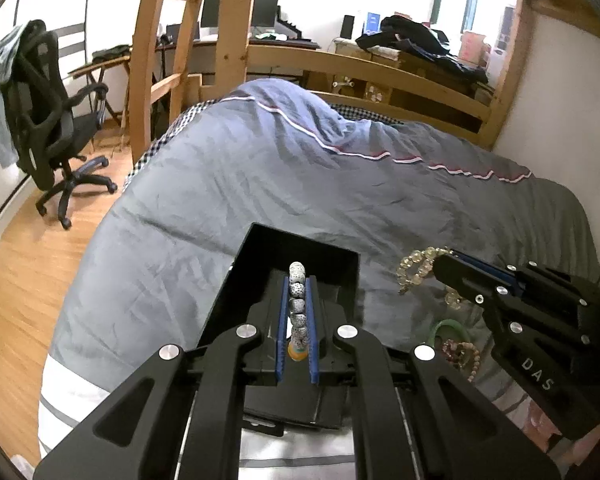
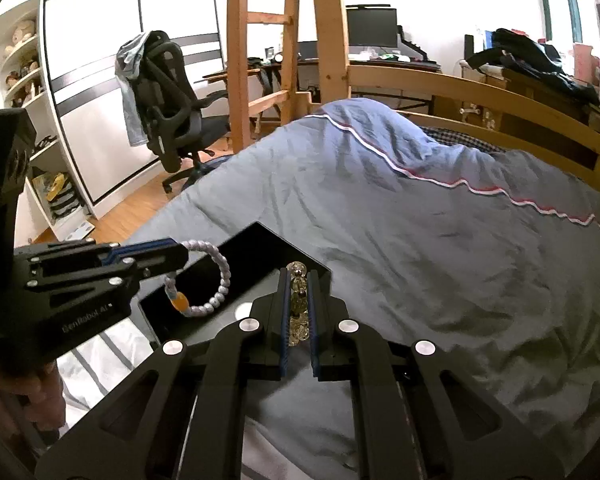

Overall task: Organize jewelry
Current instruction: 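Carry the white bracelet into the black box with the left tool while the right drops the chain in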

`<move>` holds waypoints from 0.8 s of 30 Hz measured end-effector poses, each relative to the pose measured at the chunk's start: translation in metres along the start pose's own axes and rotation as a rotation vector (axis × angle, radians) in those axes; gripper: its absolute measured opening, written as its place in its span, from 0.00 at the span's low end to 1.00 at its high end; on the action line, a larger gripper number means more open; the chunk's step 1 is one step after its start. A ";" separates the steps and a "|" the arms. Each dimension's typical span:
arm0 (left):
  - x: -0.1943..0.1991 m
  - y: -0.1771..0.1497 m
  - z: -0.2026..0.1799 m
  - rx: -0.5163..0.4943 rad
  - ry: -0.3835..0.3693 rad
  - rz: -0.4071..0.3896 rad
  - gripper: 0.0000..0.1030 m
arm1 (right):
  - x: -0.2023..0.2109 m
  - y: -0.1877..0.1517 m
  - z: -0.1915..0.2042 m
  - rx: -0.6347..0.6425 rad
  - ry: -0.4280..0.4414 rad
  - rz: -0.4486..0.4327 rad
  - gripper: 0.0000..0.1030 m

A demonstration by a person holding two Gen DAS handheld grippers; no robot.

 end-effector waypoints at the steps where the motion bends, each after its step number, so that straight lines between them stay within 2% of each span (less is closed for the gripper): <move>1: -0.002 0.000 0.003 0.005 0.005 0.005 0.08 | -0.003 0.001 0.002 -0.001 0.007 0.003 0.08; 10: -0.009 -0.001 0.027 0.057 0.058 0.062 0.08 | -0.024 0.005 0.019 -0.014 0.078 0.046 0.08; 13: -0.014 -0.003 0.030 0.067 0.070 0.089 0.08 | -0.034 0.003 0.026 -0.009 0.116 0.085 0.08; 24: -0.016 -0.006 0.041 0.102 0.081 0.114 0.08 | -0.057 0.003 0.032 -0.007 0.140 0.147 0.09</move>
Point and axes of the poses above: each gripper's, at about its wrist camera, not at the fingertips, and x roughly against the way its jaws point, z to its left, y to its top, the point moved 3 cm from there along -x, roughly the way its jaws point, and after that the axes turned 4 degrees about z, right-handed, at the moved point
